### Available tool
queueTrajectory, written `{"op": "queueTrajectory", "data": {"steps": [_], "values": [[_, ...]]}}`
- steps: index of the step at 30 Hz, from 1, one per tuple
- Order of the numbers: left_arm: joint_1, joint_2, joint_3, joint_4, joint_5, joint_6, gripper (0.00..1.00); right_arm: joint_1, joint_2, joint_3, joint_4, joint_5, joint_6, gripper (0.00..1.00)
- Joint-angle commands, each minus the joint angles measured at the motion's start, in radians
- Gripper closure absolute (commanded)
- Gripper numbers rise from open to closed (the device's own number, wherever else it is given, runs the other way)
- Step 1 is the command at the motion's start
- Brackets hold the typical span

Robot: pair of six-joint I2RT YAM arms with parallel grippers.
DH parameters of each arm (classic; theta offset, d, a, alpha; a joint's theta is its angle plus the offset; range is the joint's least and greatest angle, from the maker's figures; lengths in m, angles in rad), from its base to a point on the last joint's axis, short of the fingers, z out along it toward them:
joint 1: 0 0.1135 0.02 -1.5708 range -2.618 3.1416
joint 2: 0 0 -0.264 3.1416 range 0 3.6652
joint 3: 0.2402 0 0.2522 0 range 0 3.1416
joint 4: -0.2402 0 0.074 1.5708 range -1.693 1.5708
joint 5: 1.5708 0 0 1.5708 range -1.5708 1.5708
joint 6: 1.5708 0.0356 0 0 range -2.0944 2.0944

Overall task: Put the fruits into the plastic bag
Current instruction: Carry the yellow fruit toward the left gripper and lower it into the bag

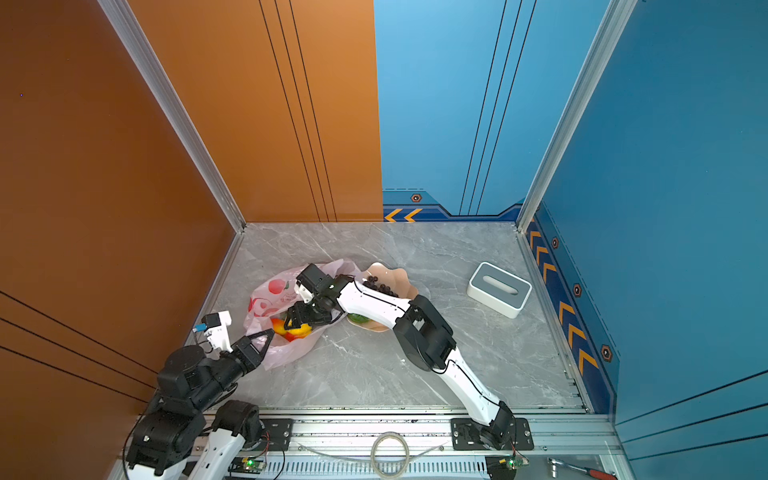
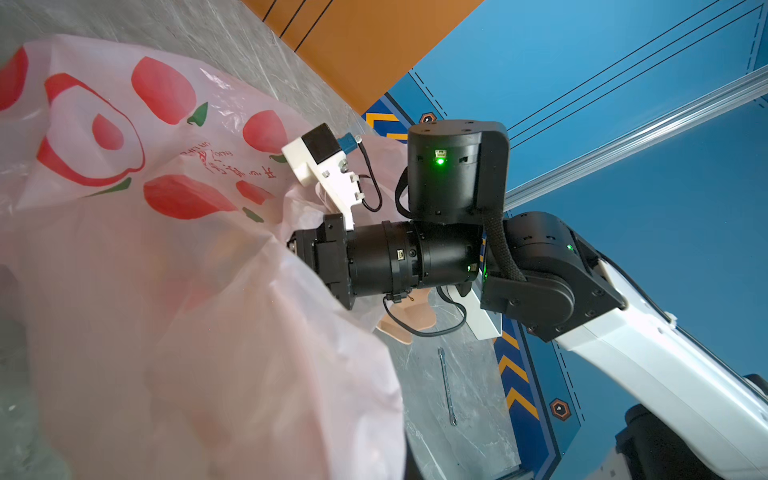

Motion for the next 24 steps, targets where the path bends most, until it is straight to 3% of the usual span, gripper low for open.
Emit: {"op": "queueTrajectory", "data": {"steps": [1,6,8,17,24], "values": [[0.008,-0.008,-0.011,0.027,0.022,0.0,1.0,0.009,0.021,0.043,-0.078,0.05,-0.041,0.25],[0.008,-0.008,-0.016,0.028,0.023,-0.001,1.0,0.012,0.02,0.047,-0.09,0.066,-0.049,0.17],[0.008,-0.008,-0.016,0.03,0.022,-0.003,1.0,0.013,0.018,0.049,-0.094,0.071,-0.052,0.0],[0.008,-0.006,-0.017,0.038,0.023,-0.005,1.0,0.014,-0.01,0.058,-0.134,0.123,-0.086,0.0],[0.008,-0.007,-0.016,0.038,0.023,-0.003,1.0,0.024,-0.05,0.121,-0.234,0.245,-0.152,0.0]]}}
